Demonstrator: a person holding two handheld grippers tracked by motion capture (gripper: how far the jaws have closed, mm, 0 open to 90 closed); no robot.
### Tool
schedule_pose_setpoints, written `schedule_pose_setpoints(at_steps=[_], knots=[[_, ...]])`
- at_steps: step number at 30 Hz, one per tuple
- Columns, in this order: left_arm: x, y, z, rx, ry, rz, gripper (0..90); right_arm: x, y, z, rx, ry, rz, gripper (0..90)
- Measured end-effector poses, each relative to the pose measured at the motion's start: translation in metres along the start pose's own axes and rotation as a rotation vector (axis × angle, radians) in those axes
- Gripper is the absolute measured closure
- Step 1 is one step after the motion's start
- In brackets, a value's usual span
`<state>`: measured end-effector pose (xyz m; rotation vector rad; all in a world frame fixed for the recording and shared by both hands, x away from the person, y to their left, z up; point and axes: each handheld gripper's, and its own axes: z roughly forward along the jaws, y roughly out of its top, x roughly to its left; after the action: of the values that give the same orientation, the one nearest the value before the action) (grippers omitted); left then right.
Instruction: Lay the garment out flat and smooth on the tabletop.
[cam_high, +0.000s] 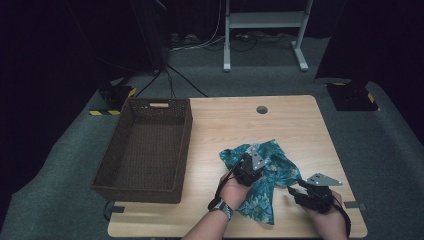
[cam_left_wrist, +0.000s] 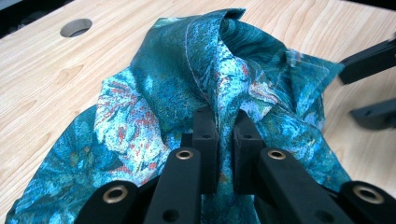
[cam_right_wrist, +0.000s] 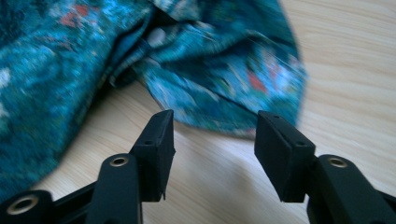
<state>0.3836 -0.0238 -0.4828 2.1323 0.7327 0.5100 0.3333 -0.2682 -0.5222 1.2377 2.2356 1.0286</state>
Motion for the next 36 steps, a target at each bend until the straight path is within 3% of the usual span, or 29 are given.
schedule_pose_setpoints(at_steps=[4,8,12,15,19,22,23,27,31,33,36], knots=[[0.0,-0.004,-0.002,-0.004,-0.007,-0.015,82.5,0.009,0.008,0.01,-0.001,0.015,0.007,41.7],[0.001,-0.012,-0.006,-0.015,-0.024,-0.029,81.8,0.024,0.019,0.03,0.043,0.032,-0.046,43.2],[0.009,-0.02,-0.017,-0.038,-0.023,-0.043,82.6,0.028,0.023,0.041,0.079,0.011,-0.087,56.2],[0.02,-0.03,-0.03,-0.057,-0.01,-0.067,82.9,0.022,0.028,0.043,0.099,-0.001,-0.101,70.8],[0.032,-0.043,-0.049,-0.065,0.024,-0.075,82.9,0.011,0.032,0.044,0.115,-0.024,-0.104,76.1],[0.037,-0.052,-0.055,-0.056,0.04,-0.083,82.9,0.004,0.032,0.044,0.111,-0.032,-0.096,76.1],[0.04,-0.062,-0.059,-0.047,0.047,-0.097,82.7,-0.002,0.031,0.044,0.106,-0.039,-0.091,75.8],[0.04,-0.076,-0.065,-0.055,0.047,-0.119,82.1,-0.01,0.035,0.044,0.121,-0.05,-0.099,75.9],[0.042,-0.082,-0.068,-0.044,0.066,-0.131,80.1,-0.017,0.038,0.046,0.147,-0.104,-0.115,70.5],[0.044,-0.084,-0.069,-0.04,0.078,-0.148,77.1,-0.029,0.037,0.044,0.147,-0.119,-0.075,66.4],[0.045,-0.084,-0.069,-0.04,0.091,-0.161,65.7,-0.038,0.034,0.034,0.118,-0.123,-0.034,64.0]])
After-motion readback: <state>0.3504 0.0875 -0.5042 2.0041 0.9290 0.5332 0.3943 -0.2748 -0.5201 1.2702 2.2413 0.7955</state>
